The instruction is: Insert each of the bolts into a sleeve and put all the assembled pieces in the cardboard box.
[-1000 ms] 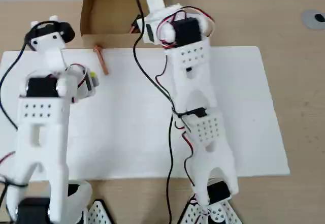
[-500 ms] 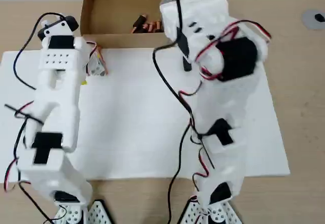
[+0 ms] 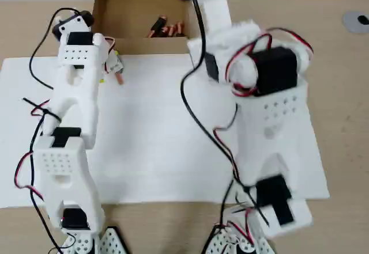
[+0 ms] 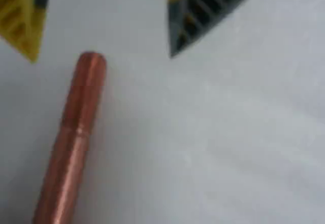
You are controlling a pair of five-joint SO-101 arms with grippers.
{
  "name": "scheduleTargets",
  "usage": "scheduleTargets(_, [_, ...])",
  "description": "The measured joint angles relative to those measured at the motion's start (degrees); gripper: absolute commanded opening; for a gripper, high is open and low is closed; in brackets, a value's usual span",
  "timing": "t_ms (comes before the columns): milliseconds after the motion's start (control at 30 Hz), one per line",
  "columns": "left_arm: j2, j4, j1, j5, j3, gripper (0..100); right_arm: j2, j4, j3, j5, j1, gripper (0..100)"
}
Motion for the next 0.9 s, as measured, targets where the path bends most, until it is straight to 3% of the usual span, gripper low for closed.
scheduleTargets(500, [16.09, -2.02, 0.00, 0.18, -17.49, 18, -34.11, -7.56, 41.76, 0.00, 0.00, 25.3])
scheduleTargets(900, [26.20, -1.76, 0.00, 0.88, -30.86, 18, -47.82, -8.62, 54.86, 0.00, 0.00, 25.3])
